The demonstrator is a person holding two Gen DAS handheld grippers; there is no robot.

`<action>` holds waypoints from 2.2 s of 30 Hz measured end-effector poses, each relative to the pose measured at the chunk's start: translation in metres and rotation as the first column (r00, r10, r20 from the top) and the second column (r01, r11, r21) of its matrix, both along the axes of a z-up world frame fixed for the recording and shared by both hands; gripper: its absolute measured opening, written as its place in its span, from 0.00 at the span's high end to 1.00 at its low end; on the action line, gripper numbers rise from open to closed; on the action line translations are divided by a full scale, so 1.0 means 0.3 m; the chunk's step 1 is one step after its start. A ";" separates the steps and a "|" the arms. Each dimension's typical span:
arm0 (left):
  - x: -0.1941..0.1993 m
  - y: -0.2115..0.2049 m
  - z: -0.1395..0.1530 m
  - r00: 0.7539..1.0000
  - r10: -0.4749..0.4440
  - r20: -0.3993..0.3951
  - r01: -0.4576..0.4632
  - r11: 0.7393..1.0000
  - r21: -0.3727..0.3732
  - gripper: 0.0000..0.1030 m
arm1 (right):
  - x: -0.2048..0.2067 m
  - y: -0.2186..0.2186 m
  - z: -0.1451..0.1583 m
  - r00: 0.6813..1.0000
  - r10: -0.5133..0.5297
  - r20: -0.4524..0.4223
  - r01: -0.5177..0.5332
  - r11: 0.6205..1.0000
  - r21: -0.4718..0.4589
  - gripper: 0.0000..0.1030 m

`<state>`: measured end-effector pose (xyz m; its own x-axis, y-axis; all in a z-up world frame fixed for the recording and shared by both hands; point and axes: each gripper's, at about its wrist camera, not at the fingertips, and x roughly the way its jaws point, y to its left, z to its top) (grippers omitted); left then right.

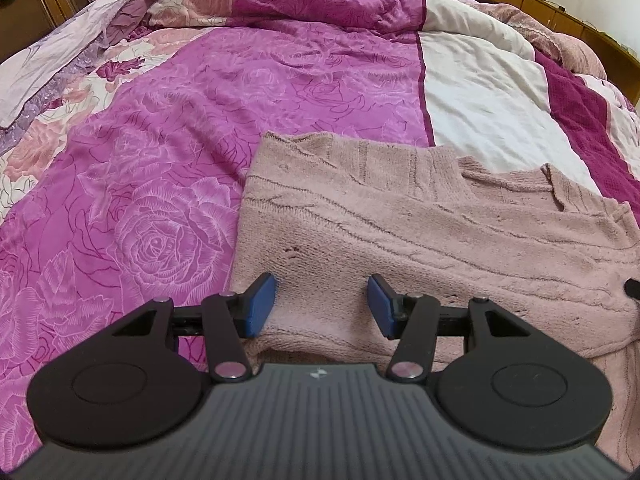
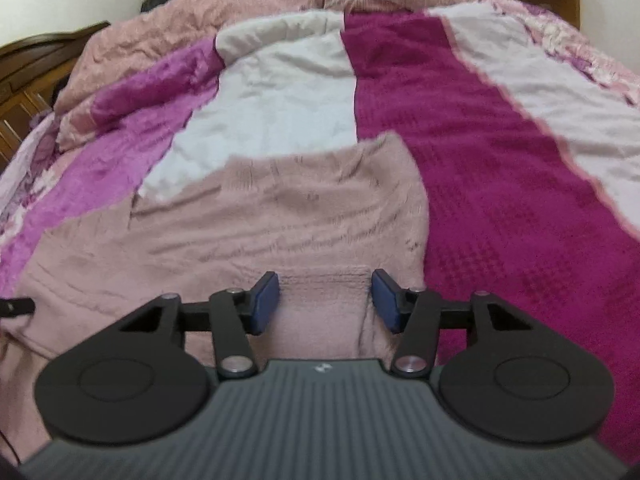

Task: Fold small clothes
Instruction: 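Pinch the folded edge with the right gripper to straighten it, release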

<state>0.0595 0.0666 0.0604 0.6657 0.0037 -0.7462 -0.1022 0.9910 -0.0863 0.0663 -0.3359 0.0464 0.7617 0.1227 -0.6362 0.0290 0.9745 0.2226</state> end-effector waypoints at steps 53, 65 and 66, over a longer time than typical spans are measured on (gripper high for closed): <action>-0.516 0.141 0.289 0.983 -0.181 0.017 0.179 0.980 0.088 0.32 | -0.419 -0.019 0.278 0.984 0.148 0.100 -0.145 0.989 -0.037 0.54; -0.781 0.178 0.360 0.971 -0.238 0.007 0.234 0.958 0.166 0.32 | -0.609 0.046 0.258 0.961 0.270 0.066 -0.262 0.959 -0.110 0.54; -0.805 0.170 0.369 0.966 -0.258 0.005 0.253 0.951 0.175 0.32 | -0.627 0.057 0.260 0.955 0.289 0.064 -0.279 0.952 -0.123 0.53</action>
<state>-0.1819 0.1176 0.1710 0.6813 -0.0429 -0.7307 0.1563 0.9838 0.0879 -0.1218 -0.3189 0.1243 0.7546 0.2730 -0.5968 -0.2661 0.9585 0.1021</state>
